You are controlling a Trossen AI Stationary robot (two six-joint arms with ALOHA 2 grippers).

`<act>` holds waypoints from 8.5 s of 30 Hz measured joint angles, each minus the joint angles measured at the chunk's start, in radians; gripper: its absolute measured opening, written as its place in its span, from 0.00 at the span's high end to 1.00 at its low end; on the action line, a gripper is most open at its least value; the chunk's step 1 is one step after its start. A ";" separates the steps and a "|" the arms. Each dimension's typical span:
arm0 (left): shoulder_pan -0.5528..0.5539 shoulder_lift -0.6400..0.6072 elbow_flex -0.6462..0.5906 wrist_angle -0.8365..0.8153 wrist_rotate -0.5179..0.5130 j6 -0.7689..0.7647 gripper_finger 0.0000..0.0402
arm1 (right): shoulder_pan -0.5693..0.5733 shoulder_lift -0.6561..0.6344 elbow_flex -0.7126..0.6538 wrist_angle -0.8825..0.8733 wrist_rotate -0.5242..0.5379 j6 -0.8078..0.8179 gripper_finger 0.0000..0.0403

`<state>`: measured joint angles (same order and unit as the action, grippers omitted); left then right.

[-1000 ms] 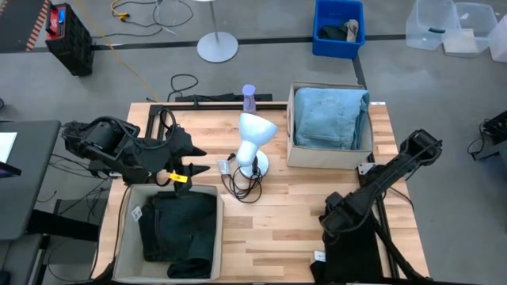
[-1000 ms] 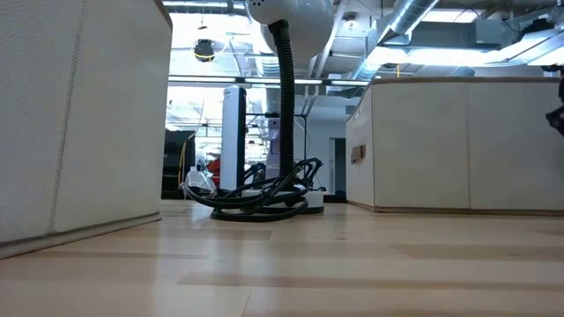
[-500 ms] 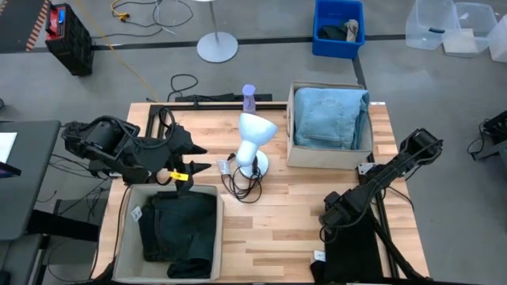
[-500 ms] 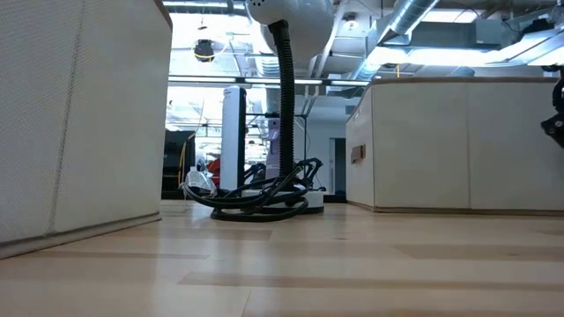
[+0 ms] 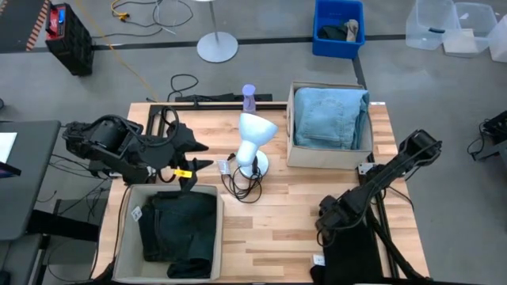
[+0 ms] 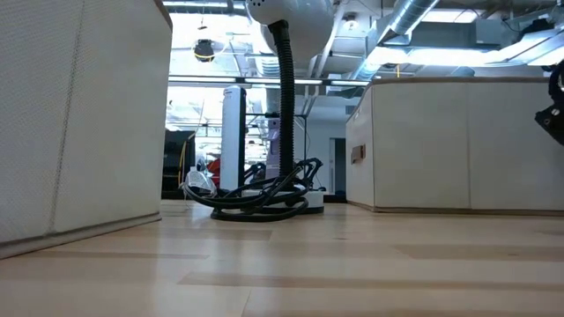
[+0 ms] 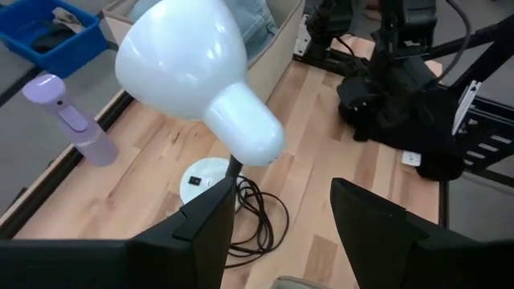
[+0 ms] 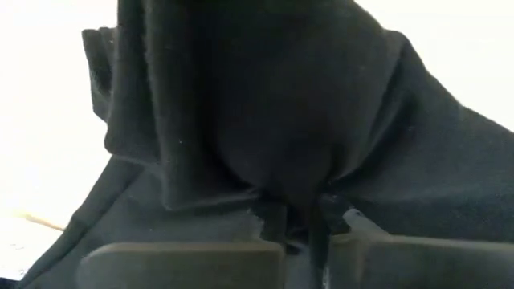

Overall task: Sort clothes
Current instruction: Put the black pants into the laundry organizer, then return to Home Position

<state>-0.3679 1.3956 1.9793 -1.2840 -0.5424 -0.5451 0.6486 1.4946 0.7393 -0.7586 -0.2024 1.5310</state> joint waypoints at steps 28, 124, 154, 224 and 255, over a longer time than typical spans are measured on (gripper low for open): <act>0.005 0.000 0.000 0.000 -0.007 0.007 0.50 | 0.055 0.000 0.526 -0.597 0.401 -0.106 1.00; -0.040 -0.179 0.003 0.378 0.048 0.221 0.50 | -0.319 0.250 1.465 0.694 0.409 -1.620 1.00; -0.045 -0.363 0.003 0.420 0.050 0.276 0.50 | -0.390 0.833 1.605 0.801 0.176 -1.295 1.00; -0.176 -0.349 -0.504 0.751 -0.063 0.409 0.99 | -0.204 -0.016 1.036 0.407 0.554 -1.596 1.00; -0.118 -0.912 -1.392 1.207 -0.119 0.278 1.00 | 0.025 -0.938 -0.334 1.093 0.752 -1.352 1.00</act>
<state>-0.4858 0.4836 0.5869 -0.0772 -0.6613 -0.2673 0.6733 0.5566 0.4048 0.3341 0.5496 0.1790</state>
